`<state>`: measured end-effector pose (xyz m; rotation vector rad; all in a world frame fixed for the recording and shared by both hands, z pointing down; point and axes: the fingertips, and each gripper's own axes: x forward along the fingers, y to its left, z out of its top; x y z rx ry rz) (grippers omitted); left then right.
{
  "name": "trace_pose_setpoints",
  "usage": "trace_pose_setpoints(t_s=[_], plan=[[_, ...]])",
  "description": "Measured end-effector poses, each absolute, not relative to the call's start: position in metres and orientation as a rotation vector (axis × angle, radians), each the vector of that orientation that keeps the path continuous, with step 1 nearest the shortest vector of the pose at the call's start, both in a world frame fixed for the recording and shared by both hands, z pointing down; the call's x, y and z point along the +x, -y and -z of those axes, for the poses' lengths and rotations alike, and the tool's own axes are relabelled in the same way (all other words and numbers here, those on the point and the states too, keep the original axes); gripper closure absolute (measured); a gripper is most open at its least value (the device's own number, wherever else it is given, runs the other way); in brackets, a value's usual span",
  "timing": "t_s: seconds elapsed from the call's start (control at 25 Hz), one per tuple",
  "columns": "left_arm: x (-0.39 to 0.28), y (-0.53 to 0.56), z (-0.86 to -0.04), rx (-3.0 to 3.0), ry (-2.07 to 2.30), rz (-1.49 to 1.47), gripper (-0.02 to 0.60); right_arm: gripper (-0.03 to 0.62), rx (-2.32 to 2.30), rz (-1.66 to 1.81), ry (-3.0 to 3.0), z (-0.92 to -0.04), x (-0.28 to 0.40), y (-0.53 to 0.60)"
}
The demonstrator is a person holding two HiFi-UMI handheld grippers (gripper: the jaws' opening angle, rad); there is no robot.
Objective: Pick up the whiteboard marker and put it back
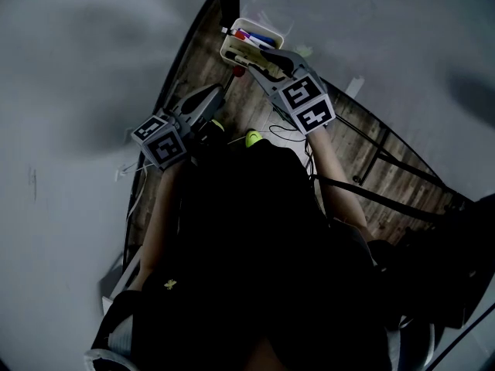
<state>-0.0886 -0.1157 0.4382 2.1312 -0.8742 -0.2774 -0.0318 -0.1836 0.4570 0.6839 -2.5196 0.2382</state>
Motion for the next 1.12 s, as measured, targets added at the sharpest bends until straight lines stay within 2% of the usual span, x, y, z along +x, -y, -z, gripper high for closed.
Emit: trace_pose_setpoints(t_s=[0.6, 1.12], plan=[[-0.058, 0.072, -0.423, 2.151, 0.995, 0.223, 0.578, 0.456, 0.602, -0.239, 2.642, -0.442, -0.010, 0.137], [-0.038, 0.047, -0.419, 2.206, 0.870, 0.207, 0.578, 0.459, 0.693, -0.251, 2.616, -0.437, 0.004, 0.100]])
